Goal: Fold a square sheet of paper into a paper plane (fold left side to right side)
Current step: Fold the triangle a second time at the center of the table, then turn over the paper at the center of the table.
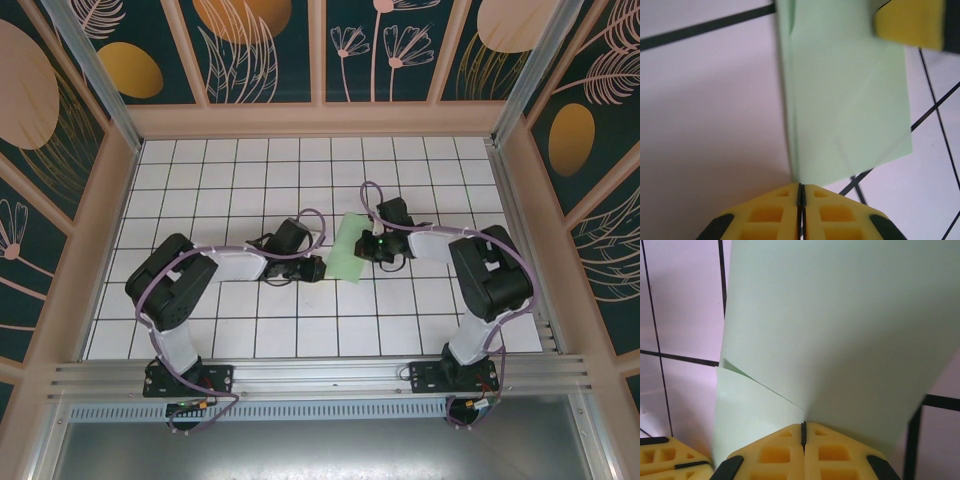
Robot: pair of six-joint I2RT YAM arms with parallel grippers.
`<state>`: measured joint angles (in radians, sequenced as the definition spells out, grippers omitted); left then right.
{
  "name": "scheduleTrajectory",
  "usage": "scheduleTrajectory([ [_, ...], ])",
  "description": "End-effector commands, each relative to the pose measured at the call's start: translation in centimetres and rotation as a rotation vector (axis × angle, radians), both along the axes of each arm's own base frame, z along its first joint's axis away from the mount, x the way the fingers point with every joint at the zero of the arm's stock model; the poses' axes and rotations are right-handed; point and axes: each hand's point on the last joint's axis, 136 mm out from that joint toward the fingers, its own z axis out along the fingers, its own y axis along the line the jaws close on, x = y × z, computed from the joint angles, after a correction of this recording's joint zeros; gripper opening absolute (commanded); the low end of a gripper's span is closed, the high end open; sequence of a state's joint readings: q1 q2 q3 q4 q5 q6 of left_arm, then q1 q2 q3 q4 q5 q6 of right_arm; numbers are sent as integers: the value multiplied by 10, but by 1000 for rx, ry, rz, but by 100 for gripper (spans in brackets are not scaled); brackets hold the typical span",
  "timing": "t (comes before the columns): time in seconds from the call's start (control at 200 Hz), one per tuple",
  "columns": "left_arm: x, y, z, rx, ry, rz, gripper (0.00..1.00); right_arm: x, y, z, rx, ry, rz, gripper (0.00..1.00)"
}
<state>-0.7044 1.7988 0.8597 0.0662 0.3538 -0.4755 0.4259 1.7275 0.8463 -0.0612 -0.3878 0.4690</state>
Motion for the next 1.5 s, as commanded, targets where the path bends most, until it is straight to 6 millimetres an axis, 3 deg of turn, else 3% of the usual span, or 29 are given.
scheduleTrajectory([
  [0.0,-4,21,8,34,11,23,16,16,-9,43,11,-136,-39,8],
  [0.09,4,20,30,-12,-38,29,25,26,-23,76,31,-232,-90,12],
  [0.165,11,13,47,-62,-77,23,36,29,-38,98,57,-301,-140,27],
  [0.255,21,-1,63,-123,-115,3,55,24,-54,115,115,-351,-182,42],
  [0.35,36,-15,73,-156,-145,-10,62,17,-65,128,178,-385,-204,54],
  [0.405,41,-18,55,-125,-123,-11,65,11,-68,131,214,-389,-202,61],
  [0.435,51,-25,62,-135,-143,-11,66,8,-68,134,235,-393,-198,64],
  [0.535,66,-35,51,-115,-141,-17,67,-1,-66,141,288,-405,-188,74],
  [0.696,77,-47,35,-101,-117,-38,61,-14,-62,146,338,-409,-164,84],
  [0.906,75,-55,21,-113,-73,-81,51,-26,-63,140,332,-393,-153,85],
  [1.061,74,-55,16,-114,-64,-83,36,-29,-64,130,310,-368,-149,84],
  [1.296,75,-47,24,-92,-110,-65,12,-30,-62,112,305,-323,-143,84],
  [1.491,75,-37,45,-99,-175,-24,5,-28,-50,98,323,-271,-123,83],
])
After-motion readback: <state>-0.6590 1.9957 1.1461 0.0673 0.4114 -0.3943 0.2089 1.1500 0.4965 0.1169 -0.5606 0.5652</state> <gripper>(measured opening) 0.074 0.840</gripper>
